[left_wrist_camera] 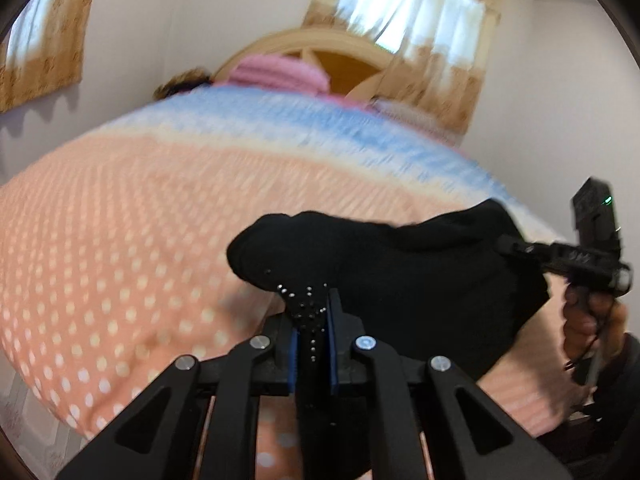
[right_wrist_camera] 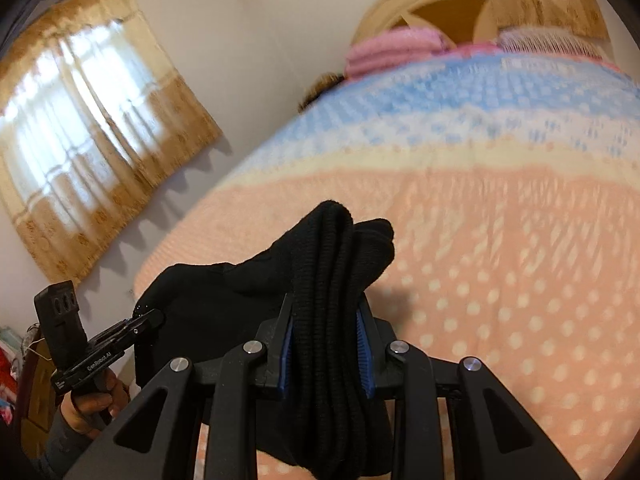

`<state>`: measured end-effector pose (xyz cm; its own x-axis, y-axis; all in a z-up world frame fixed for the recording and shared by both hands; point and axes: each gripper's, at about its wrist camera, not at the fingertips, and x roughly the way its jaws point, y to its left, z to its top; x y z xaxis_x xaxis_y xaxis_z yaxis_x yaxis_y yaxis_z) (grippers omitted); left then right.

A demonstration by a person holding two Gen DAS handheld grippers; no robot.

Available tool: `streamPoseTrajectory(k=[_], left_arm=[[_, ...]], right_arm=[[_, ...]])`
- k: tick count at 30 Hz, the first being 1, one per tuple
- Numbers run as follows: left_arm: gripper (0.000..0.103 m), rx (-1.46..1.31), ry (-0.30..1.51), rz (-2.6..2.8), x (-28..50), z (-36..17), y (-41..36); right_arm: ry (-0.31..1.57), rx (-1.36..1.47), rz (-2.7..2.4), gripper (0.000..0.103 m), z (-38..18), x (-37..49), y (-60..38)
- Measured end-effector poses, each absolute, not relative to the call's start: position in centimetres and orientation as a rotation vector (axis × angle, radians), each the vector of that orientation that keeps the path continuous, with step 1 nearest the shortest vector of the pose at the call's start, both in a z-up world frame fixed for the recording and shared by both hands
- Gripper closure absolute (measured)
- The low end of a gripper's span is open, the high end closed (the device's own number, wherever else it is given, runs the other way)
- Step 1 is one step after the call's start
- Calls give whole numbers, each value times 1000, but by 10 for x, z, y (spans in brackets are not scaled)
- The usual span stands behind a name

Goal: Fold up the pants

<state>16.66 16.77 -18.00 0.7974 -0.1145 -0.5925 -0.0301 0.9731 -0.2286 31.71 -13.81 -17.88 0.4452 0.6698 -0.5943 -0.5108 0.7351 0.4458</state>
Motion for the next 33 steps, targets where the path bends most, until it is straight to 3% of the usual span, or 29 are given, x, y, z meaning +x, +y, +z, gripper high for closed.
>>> streamPoseTrajectory(k=[4,7,8,17,33], left_arm=[[70,-258,683,-11,169,-202,172],[38,-267,675,37,165,-203,174],[36,-272,674,48,164,-203,176],[32,-236,685,76,137,-188,170],[27,-130,597,61,93,-132,130]], right_arm=[[889,289,720,68,-200,331,-157],[894,298,699,62,-204,333,-165],[893,297,695,60,-204,331,-167],[867,326,632,51,-197,321,-196],[794,375,478,50,-157,251,-261]])
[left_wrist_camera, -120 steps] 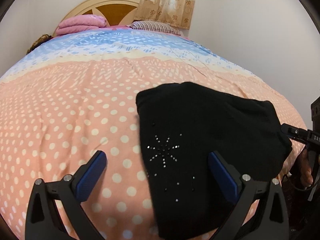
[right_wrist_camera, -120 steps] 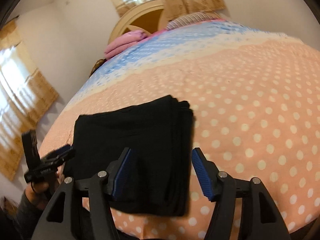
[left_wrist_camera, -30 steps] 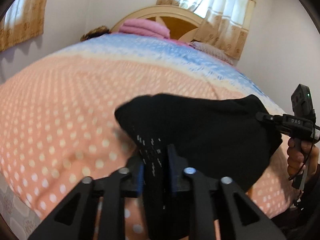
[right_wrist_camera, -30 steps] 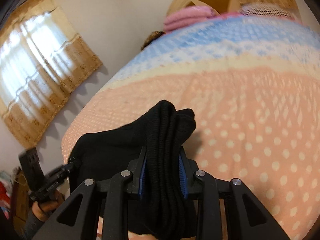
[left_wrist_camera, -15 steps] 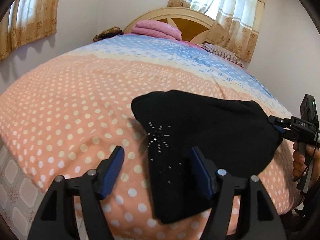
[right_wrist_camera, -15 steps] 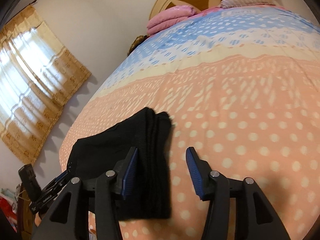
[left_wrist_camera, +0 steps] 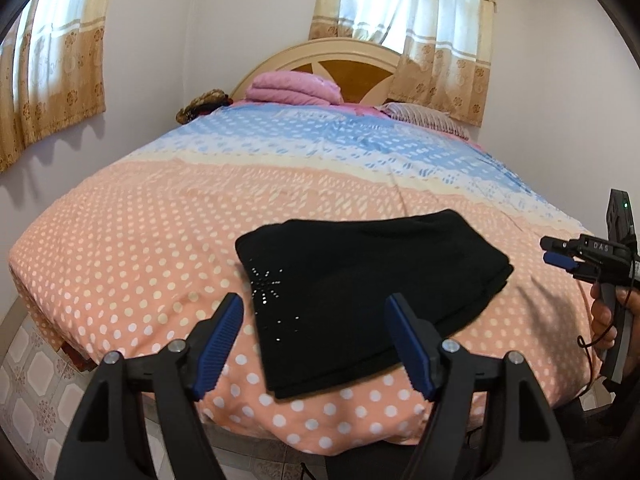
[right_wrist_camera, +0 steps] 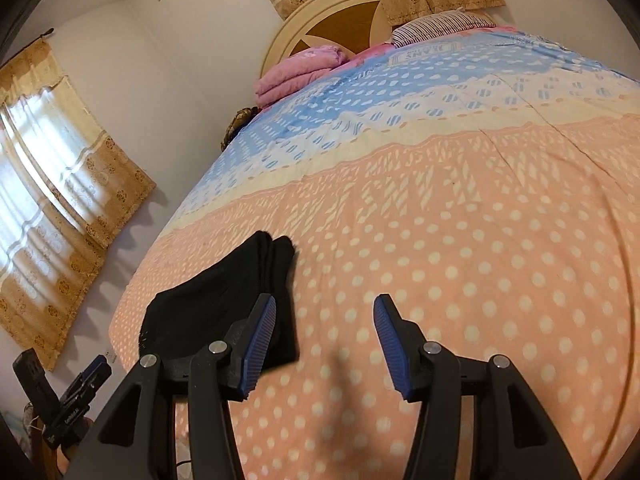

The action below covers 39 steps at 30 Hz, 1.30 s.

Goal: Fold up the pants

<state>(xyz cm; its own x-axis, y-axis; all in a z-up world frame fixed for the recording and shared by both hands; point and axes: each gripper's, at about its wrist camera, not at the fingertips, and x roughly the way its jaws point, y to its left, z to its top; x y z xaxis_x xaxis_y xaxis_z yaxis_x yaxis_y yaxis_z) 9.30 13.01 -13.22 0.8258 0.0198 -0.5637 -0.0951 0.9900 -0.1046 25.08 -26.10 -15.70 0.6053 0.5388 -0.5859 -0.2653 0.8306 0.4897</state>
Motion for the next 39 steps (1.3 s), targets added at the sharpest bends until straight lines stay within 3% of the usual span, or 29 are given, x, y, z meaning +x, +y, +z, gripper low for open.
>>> streamPoseTrajectory(k=[4,6,8,10,17,39], left_arm=[[26,-131,568,64,83,-120,125],[20,-118,535,70,76,-111,121],[7,-106,503,80,69,-104,117],[4,-96,469,81,63,-96,112],[1,-59,416,77,56,-81,100],[0,-61,432,76,58,-87,95]], right_arm=[[755,315,493,50,-141,223,-255],[713,247,510,48,-130,205,-246],[664,168,535,43,-118,183,-236],[613,88,544,40,-107,163,-226],[536,-60,534,40,-90,122,-215],[491,-53,555,35,-89,98,-224]])
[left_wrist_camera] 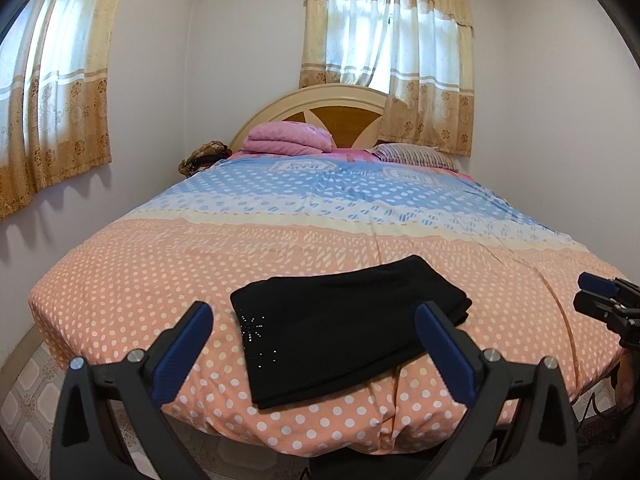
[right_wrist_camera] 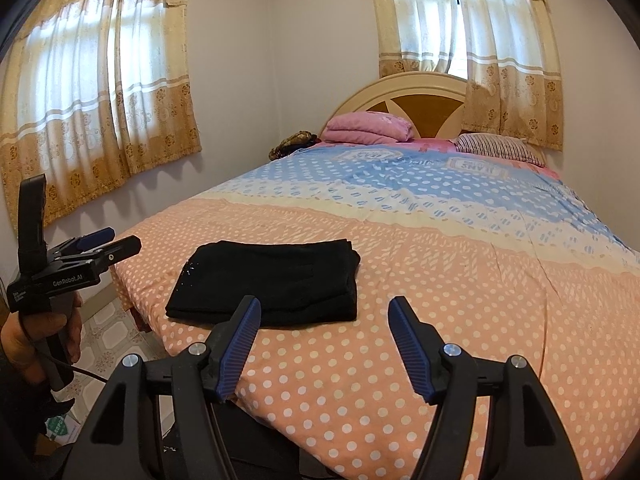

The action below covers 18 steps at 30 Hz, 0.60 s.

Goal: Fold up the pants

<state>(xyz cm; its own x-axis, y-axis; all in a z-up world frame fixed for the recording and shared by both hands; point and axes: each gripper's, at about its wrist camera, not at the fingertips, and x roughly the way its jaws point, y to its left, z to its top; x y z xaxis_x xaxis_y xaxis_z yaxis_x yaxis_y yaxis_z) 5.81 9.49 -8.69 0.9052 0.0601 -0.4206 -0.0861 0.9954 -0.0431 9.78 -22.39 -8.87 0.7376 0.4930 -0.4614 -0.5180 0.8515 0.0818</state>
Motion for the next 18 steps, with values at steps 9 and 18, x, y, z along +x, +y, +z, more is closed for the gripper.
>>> streamPoseTrajectory(k=[9,18], left_arm=[[0,-53,440,76,59,-89,90],[0,-52,444,78,61,-90,92]], right_arm=[[491,-51,556,35,-91,97,-225],[484,-59,563,35,-92,93,-224]])
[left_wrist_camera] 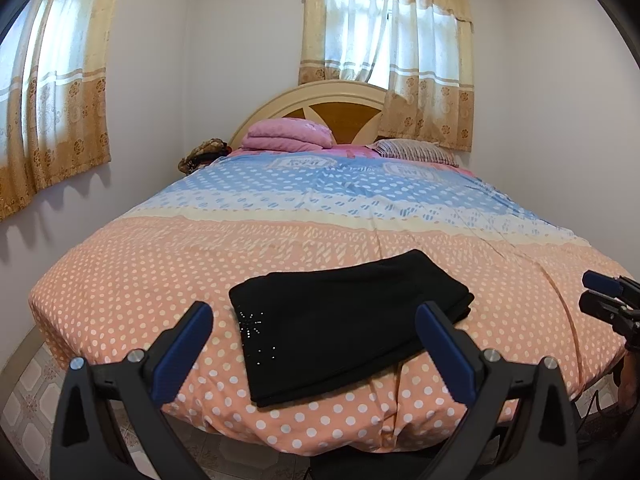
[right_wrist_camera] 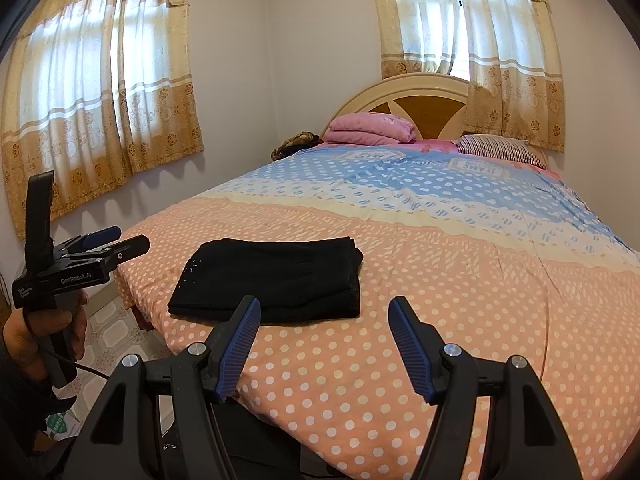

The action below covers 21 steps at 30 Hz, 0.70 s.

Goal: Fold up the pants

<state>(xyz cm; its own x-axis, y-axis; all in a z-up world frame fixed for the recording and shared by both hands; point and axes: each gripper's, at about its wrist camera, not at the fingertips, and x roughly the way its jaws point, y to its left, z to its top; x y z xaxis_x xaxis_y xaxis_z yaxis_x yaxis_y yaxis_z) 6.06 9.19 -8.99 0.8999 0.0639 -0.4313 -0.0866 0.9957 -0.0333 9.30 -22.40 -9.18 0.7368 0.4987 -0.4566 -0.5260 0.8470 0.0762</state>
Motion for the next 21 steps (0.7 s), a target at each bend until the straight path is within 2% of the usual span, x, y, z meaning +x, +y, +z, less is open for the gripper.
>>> streamPoseTrajectory(k=[21], left_arm=[[0,-49,445,101,64,-88,89]], right_arm=[[458,-62,535,35,-91,88,-225]])
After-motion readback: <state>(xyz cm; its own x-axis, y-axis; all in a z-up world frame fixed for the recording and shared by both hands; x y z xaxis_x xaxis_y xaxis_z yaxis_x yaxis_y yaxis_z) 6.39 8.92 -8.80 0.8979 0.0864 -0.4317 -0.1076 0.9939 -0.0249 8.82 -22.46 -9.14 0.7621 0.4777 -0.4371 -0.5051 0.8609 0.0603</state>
